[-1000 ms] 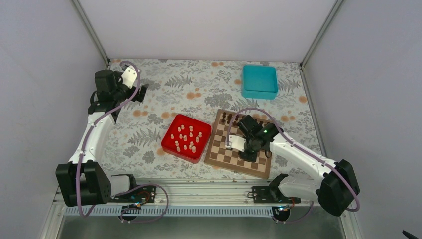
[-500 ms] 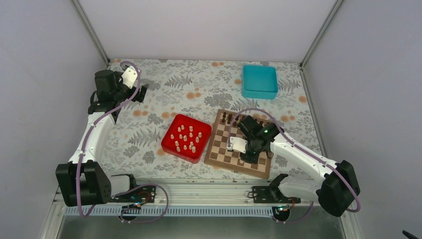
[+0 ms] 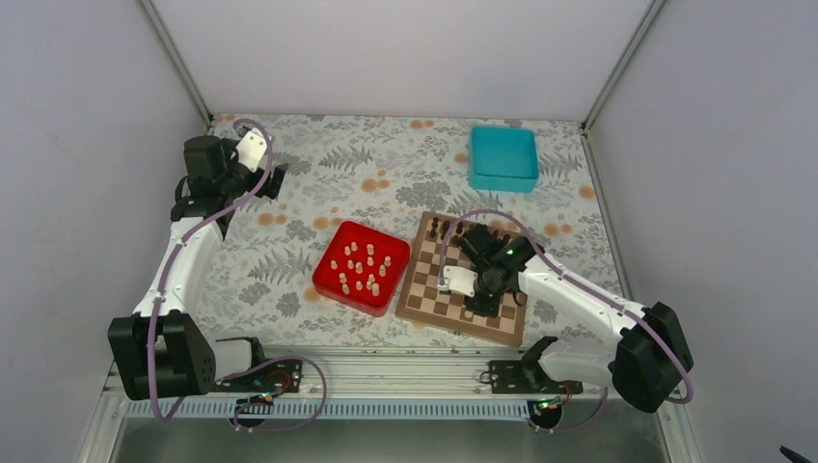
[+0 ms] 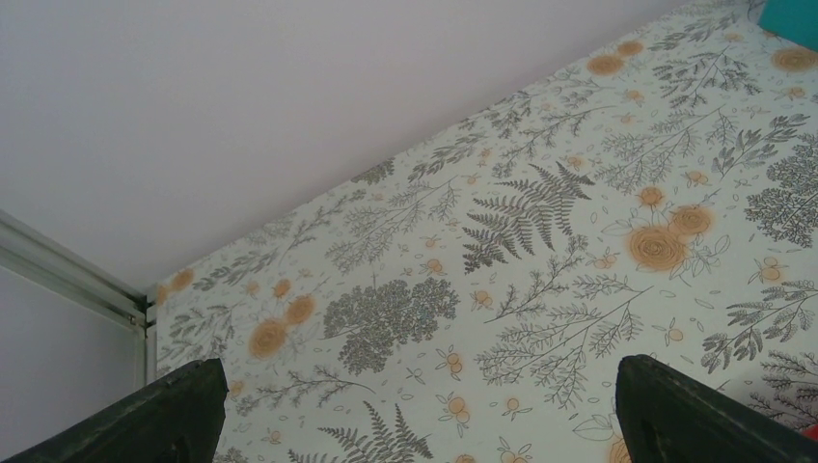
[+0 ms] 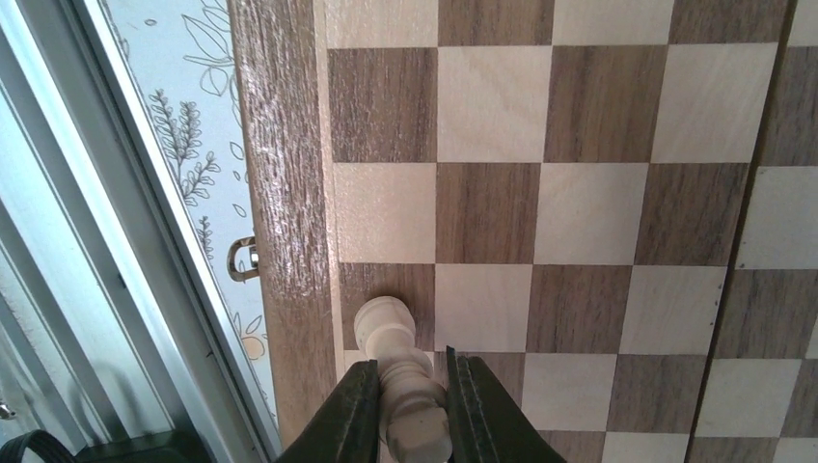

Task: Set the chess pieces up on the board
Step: Place the chess piece on the chessboard.

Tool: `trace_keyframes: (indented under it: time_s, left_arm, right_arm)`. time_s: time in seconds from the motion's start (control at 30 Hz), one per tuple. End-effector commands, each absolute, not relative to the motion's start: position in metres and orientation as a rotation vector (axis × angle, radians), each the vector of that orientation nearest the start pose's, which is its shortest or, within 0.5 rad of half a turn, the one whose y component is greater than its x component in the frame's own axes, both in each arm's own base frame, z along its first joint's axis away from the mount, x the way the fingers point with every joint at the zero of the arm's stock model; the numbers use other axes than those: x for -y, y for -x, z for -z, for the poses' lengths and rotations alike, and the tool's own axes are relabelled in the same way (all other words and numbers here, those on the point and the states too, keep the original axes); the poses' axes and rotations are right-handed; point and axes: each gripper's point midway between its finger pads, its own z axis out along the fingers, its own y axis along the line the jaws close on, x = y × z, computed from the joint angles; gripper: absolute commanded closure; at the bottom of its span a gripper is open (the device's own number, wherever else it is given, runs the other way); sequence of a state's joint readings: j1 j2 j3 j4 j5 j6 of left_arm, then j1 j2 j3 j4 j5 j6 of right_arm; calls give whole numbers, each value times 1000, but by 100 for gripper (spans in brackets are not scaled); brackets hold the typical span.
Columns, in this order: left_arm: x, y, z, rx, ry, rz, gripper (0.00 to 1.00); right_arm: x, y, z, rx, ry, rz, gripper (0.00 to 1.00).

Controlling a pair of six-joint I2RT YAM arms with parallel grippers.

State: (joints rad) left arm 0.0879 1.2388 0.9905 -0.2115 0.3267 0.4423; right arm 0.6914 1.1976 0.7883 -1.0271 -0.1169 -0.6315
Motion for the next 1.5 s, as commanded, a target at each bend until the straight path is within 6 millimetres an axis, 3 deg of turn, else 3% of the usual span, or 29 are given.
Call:
trace_keyframes:
  time_s: [0.0,0.9,1.3,1.47]
  left_arm:
    - [22,-402,-252,-1921,-579,4,0]
    - [22,-400,-249,-1924,-590,-5,0]
    - [23,-401,-247,-1928,-602,0,0]
    - [23,-401,-246,-1929,-608,-3,0]
  right_arm:
    - [-140,-148,-67,-2375,1853,-126,90]
    - [-145,-145,-64,-2344,1885,-164,89]
    - [-150,-141,-74,-2316,1893,-221,61]
    - [-159,-138,-94,-2262,1886,-293,49]
